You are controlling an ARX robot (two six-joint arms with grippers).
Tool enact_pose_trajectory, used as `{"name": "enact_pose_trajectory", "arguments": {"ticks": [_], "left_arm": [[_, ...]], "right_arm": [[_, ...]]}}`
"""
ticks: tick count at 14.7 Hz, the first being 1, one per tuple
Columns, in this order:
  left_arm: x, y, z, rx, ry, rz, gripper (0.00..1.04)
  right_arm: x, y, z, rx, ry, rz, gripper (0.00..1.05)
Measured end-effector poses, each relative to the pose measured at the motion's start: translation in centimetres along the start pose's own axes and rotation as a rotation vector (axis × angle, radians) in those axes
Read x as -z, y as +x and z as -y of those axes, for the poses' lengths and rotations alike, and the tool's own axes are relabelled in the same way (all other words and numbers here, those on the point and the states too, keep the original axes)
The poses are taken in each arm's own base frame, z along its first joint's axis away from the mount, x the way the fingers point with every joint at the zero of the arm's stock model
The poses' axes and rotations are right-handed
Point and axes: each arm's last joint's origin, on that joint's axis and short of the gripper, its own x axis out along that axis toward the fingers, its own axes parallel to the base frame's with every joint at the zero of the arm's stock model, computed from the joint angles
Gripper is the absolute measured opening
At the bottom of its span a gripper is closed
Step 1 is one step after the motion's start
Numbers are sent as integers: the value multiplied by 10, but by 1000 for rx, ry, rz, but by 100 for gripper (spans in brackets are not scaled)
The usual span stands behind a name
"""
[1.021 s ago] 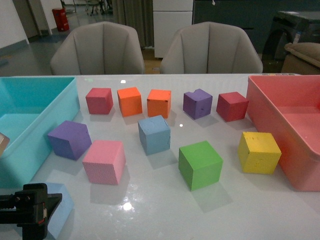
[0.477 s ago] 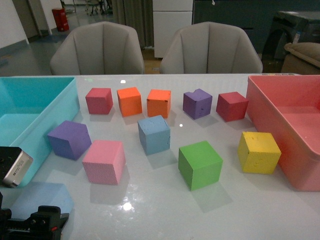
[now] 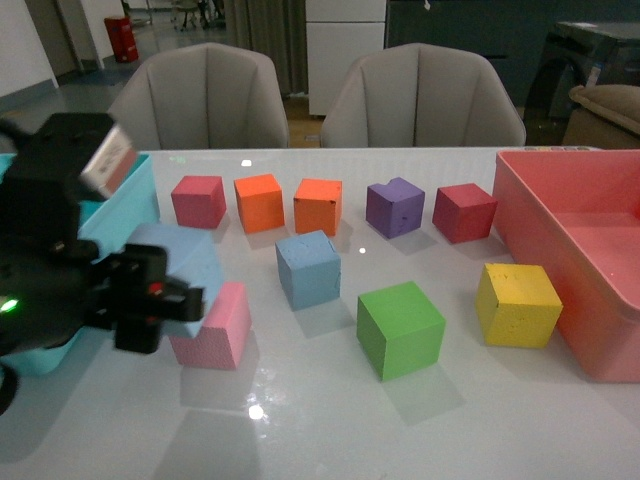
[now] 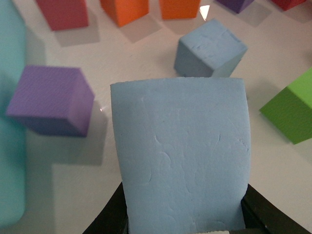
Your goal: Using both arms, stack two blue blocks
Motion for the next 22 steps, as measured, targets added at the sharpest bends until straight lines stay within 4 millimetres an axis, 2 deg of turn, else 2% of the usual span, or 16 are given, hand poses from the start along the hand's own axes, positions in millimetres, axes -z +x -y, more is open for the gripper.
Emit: {"name": "enact_pose_trajectory", "arguments": {"ticks": [2, 4, 7, 9, 13, 22], "left_arm": [[-28, 40, 28, 55, 21, -33, 40], [-46, 70, 42, 65, 23, -55, 40], [-73, 106, 46, 40, -17, -54, 39], [-79, 121, 41, 21, -50, -63, 39], [-82, 126, 38, 12, -81, -70, 39], [-76, 131, 50, 33, -61, -78, 39]], "right_arm": [[0, 0, 0, 0, 0, 0, 98], [0, 0, 0, 0, 0, 0, 98], [0, 0, 0, 0, 0, 0, 98], [0, 0, 0, 0, 0, 0, 98], [0, 0, 0, 0, 0, 0, 98], [0, 0, 0, 0, 0, 0, 98]]}}
